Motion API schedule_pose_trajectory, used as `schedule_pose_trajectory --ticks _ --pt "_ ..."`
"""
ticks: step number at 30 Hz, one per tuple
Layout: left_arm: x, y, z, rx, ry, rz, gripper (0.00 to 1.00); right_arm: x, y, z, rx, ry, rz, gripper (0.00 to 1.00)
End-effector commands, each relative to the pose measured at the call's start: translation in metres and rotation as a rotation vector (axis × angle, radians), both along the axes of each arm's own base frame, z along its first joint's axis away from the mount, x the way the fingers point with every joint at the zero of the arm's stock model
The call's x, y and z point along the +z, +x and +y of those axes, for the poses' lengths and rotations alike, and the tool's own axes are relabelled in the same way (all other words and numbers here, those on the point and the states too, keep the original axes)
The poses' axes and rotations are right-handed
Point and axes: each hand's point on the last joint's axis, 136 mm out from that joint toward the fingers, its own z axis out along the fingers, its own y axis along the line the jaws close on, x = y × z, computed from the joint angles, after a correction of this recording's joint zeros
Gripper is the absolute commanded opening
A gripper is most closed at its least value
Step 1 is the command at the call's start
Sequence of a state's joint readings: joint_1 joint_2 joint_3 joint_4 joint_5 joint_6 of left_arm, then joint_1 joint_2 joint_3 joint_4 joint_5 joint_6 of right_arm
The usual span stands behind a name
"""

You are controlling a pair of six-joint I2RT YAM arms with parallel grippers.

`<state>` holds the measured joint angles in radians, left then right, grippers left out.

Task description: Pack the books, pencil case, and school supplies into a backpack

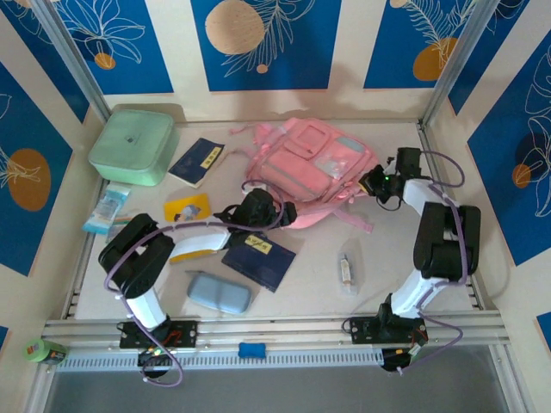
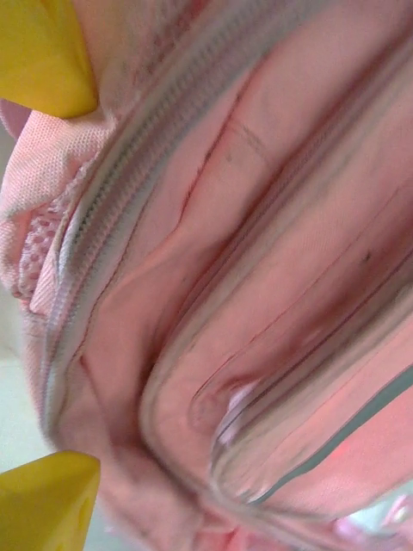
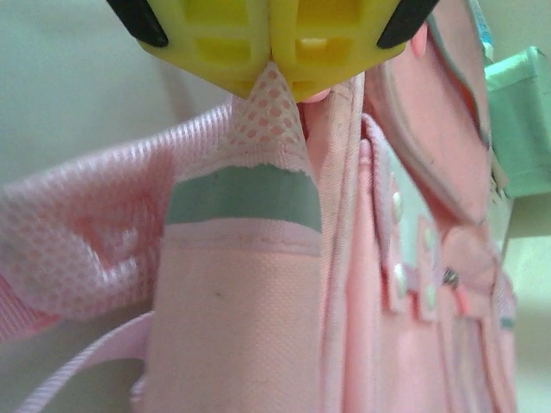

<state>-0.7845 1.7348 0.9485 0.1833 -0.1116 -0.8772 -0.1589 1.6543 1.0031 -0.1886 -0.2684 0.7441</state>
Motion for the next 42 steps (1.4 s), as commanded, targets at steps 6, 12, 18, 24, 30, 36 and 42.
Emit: schedule_pose_trajectory --ticks 6,12,18,24,30,36,42 --pt "0.042 0.081 0.003 -0.016 -0.011 -0.144 0.99 0.032 -0.066 0.010 -0.104 0.136 -0.052 0.00" --pt "0.058 0.120 0.023 -0.042 0.042 -0.168 1.00 0.031 -0.091 0.021 -0.285 0.229 -0.046 0.00" --pt "0.089 0.097 0.044 -0.047 0.085 -0.189 0.94 0.043 -0.089 0.024 -0.366 0.219 -0.064 0.00" --pt "0.102 0.027 0.014 -0.130 0.117 -0.185 0.90 0.045 -0.091 0.032 -0.371 0.215 -0.032 0.00" --pt "0.100 -0.042 -0.046 -0.265 0.130 -0.219 0.84 0.048 -0.093 0.035 -0.352 0.203 -0.017 0.00" --pt "0.070 -0.088 -0.100 -0.399 0.165 -0.234 0.76 0.041 -0.102 0.033 -0.371 0.194 0.018 0.00" --pt "0.036 -0.094 -0.144 -0.482 0.203 -0.235 0.68 0.039 -0.105 0.033 -0.389 0.210 0.035 0.00"
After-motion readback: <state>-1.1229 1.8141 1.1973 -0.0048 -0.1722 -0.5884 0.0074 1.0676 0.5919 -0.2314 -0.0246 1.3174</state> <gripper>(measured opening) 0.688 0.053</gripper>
